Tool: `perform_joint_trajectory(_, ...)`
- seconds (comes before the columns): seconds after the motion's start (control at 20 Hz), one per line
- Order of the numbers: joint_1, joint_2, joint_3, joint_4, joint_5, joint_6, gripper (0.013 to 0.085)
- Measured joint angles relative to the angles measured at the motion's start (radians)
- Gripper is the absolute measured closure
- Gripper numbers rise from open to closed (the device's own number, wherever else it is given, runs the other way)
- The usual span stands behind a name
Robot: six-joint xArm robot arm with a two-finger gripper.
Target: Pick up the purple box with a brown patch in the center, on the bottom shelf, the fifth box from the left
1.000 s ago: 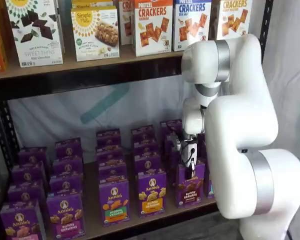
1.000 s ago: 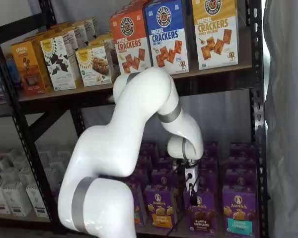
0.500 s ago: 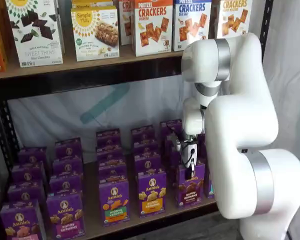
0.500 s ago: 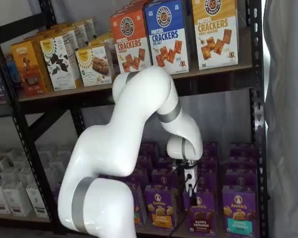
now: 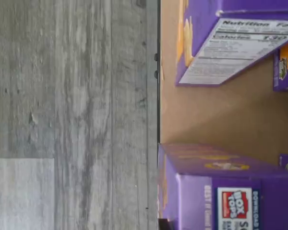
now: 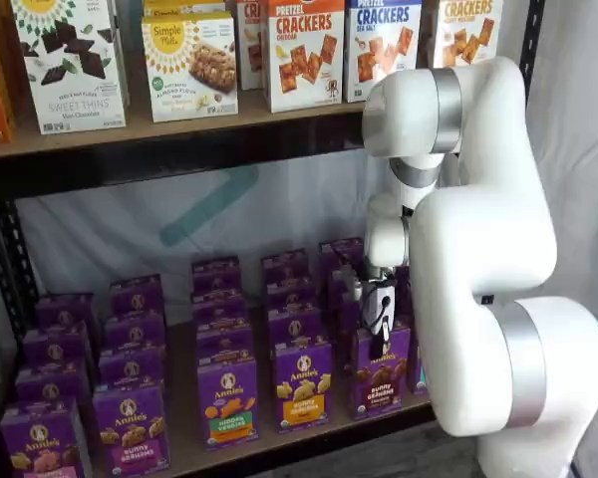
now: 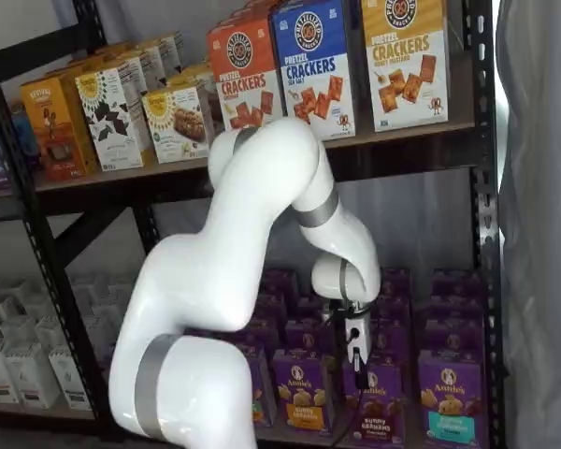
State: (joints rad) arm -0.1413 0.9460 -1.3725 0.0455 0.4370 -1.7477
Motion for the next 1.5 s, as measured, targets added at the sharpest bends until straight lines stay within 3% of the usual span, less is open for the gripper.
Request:
perform_joint_trajectory(0.15, 0.001, -0.021, 0.03, 0.016, -0.01, -0.013, 0.061)
perform_joint_trajectory(0.5, 0.01, -0.102, 0.137, -0.03, -0.029, 0.036, 0.061)
perform_joint_trajectory(0.85, 0.021, -0.244, 0.323, -0.056, -0.048, 0.071, 0.061)
perform_joint_trajectory(1.0, 0.025, -0.311, 0.414, -0.088, -0.078, 0.106, 0.061)
perform_joint_trajectory(1.25, 0.04, -0.427, 0.541, -0.057, -0.09, 0.091, 0.061)
perform_joint_trajectory(1.5, 0.055, -0.519, 0.627, -0.073, -0.095, 0.122, 0.061)
